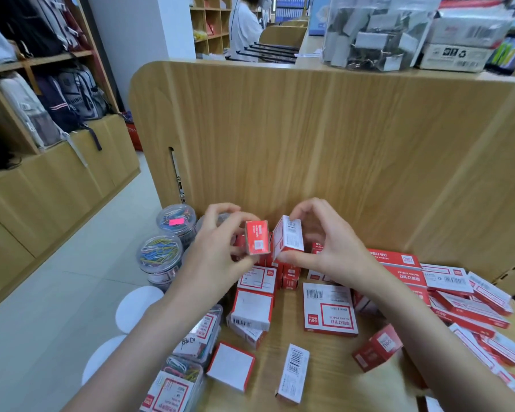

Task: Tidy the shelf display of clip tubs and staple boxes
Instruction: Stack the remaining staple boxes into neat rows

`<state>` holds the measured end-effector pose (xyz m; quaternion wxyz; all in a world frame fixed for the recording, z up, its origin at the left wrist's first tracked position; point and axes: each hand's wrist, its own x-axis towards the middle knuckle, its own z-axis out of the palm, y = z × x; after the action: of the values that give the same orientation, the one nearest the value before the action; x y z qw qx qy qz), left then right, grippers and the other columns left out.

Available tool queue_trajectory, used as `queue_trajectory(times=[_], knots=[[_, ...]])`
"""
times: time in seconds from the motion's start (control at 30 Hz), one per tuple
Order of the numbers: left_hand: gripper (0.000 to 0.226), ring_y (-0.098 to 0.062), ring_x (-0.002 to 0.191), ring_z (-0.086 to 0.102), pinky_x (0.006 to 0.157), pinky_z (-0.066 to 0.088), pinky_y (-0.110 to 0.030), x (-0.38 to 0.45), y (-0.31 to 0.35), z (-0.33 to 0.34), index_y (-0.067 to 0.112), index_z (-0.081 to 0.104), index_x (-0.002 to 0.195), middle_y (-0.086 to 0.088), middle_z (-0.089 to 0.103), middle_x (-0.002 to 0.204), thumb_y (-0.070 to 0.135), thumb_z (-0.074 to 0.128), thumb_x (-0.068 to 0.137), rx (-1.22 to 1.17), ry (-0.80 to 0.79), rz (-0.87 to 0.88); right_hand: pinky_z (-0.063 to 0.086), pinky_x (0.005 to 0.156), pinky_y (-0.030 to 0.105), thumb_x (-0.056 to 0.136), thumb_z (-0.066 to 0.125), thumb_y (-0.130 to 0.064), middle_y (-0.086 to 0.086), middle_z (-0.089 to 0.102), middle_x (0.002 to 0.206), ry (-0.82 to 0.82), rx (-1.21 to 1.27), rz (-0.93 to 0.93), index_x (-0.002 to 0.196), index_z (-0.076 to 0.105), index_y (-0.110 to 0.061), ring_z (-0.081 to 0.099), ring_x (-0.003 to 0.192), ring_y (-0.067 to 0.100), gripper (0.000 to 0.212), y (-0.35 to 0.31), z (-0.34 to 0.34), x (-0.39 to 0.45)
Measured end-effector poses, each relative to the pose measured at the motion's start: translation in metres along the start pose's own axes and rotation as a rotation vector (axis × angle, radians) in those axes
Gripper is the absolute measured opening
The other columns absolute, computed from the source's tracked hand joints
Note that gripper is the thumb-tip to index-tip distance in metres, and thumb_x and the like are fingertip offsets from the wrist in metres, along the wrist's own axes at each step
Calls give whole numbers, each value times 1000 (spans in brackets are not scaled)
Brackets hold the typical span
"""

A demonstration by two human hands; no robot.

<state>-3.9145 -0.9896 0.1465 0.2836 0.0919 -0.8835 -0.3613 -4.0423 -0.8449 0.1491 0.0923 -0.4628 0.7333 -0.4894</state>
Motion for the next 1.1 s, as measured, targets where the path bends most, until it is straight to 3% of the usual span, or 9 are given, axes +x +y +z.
queue_trajectory(times=[0.07,0.17,0.3,0.4,0.57,0.67,0.77,0.87,1.1], knots=[[43,8,96,54,70,48,-9,4,6,4,29,58,100,7,44,115,1,74,72,-196,-51,-66,54,79,42,59,81,-25,3,47,102,-10,95,14,89,49,-30,61,94,22,45,-6,4,0],[44,-6,98,62,76,50,-15,9,15,1,21,59,109,-2,59,114,-3,71,74,-521,-145,-199,55,76,44,67,79,-7,0,47,105,-5,193,34,94,49,-26,61,94,19,45,-11,3,2],[38,-14,95,65,78,54,-26,13,14,-9,17,60,109,-1,68,104,14,68,72,-689,-185,-232,52,77,26,67,81,-16,-17,56,101,2,179,16,106,48,-25,59,94,3,51,-13,-2,2],[39,-6,97,61,79,49,-18,19,4,-12,16,57,102,-7,62,109,-1,73,71,-526,-179,-129,39,71,10,68,78,-40,-19,56,96,-36,-131,-14,116,41,-34,54,83,-5,61,-17,-11,3],[50,1,110,53,91,41,-17,23,-12,-15,33,47,107,10,57,114,22,72,67,-166,-263,-24,34,86,24,68,74,-39,-10,47,111,-204,-618,-67,129,32,-26,42,98,8,75,-15,-13,7],[52,-8,113,43,93,39,-31,24,-19,-13,39,44,111,11,53,113,30,73,69,80,-287,1,41,88,35,66,75,-38,-5,41,112,-199,-673,-38,128,33,-28,42,100,19,75,-14,-7,12],[56,-4,107,44,88,38,-25,26,-25,-12,42,45,112,15,53,111,25,77,70,81,-254,-3,40,85,34,67,73,-43,-5,47,116,-172,-792,-59,130,31,-28,40,95,18,77,-16,-1,16],[59,-1,95,53,82,41,-18,27,-31,-12,38,45,116,13,56,108,18,77,71,54,-198,24,38,86,34,70,69,-48,-4,53,114,-133,-859,-93,131,31,-26,39,92,19,76,-18,7,20],[51,-10,100,54,90,44,-32,30,-37,-9,16,55,119,7,54,111,19,76,73,197,-199,107,39,89,39,71,69,-35,0,47,114,-136,-819,-160,128,37,-22,41,95,22,67,-13,29,28]])
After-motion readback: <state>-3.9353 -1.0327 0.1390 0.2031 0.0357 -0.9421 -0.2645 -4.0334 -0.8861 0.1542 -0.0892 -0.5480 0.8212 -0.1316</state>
